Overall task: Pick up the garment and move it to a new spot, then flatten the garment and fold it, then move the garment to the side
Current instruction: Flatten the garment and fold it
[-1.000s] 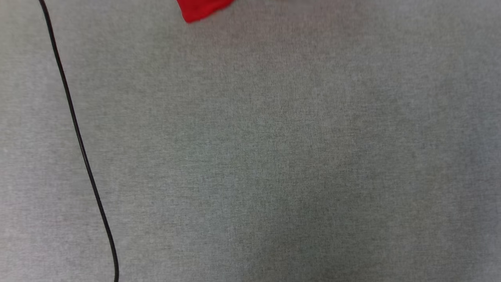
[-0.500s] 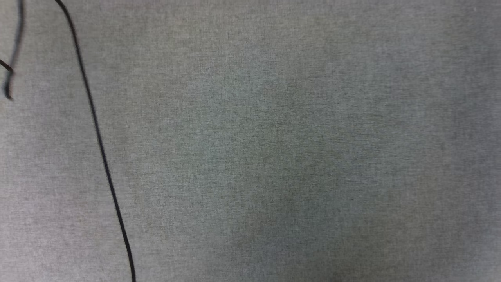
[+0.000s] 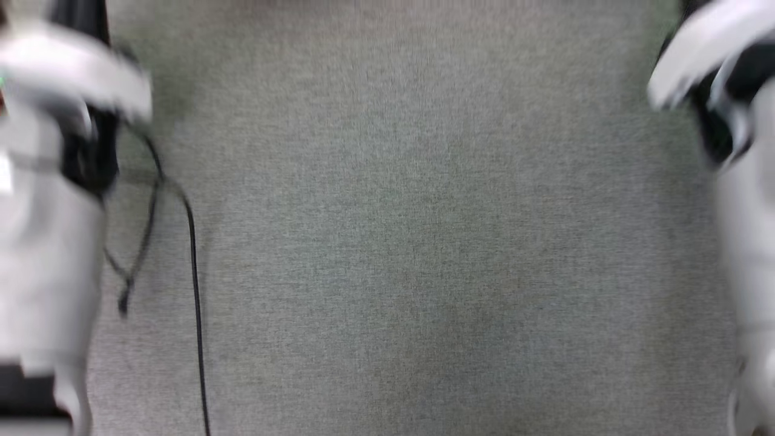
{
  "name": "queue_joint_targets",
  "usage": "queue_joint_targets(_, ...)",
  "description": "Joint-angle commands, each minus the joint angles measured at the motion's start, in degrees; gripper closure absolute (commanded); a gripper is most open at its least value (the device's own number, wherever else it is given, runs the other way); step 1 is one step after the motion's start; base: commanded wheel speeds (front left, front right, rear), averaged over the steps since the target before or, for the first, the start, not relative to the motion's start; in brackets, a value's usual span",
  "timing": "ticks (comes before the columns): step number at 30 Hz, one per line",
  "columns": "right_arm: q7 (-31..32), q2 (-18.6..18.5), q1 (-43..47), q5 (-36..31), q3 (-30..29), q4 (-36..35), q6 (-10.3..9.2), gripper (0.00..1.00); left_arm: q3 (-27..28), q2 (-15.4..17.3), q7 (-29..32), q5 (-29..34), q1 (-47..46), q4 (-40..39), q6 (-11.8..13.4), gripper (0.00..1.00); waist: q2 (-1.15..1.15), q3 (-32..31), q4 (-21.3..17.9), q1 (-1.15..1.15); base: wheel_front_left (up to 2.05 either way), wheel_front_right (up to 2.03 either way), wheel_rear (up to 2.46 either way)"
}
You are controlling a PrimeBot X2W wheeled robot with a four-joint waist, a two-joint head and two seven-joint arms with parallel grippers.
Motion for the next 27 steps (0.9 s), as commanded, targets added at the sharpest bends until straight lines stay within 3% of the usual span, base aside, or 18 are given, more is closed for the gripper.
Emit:
queue_joint_targets(1, -0.6, 0.4, 3.8, 1.0, 0.4, -1.1, -0.08, 1.00, 1.4, -0.2, -0.3, 0.8, 4.7, -1.9, -0.1, 1.00, 0.00, -2.5, -0.2, 0.00, 0.00, 0.00, 0.00)
queue_joint_targets(9, -0.5, -0.2, 21.8, 4.2, 1.4, -10.2, -0.07, 1.00, 9.9, -3.0, -0.3, 4.9, 25.9, -14.6, 0.2, 1.00, 0.00, -9.8, -0.1, 0.00, 0.00, 0.00, 0.00)
queue_joint_targets(14, 1.9, 0.4, 33.3, 5.2, -1.2, -18.2, -0.08, 1.00, 13.3, -5.1, -0.2, 7.1, 36.3, -20.3, 0.8, 1.00, 0.00, -14.4, 0.3, 0.00, 0.00, 0.00, 0.00)
queue_joint_targets(20, 6.1, 3.1, 47.3, 5.8, -6.3, -29.3, -0.08, 1.00, 15.1, -7.5, -0.2, 8.5, 46.5, -26.0, 1.9, 1.00, 0.00, -18.8, 1.2, 0.00, 0.00, 0.00, 0.00)
queue_joint_targets(27, 10.9, 5.9, 61.4, 5.1, -10.3, -40.2, -0.09, 1.00, 16.4, -9.5, -0.1, 8.9, 57.7, -31.2, 5.2, 1.00, 0.00, -23.1, 1.8, 0.00, 0.00, 0.00, 0.00)
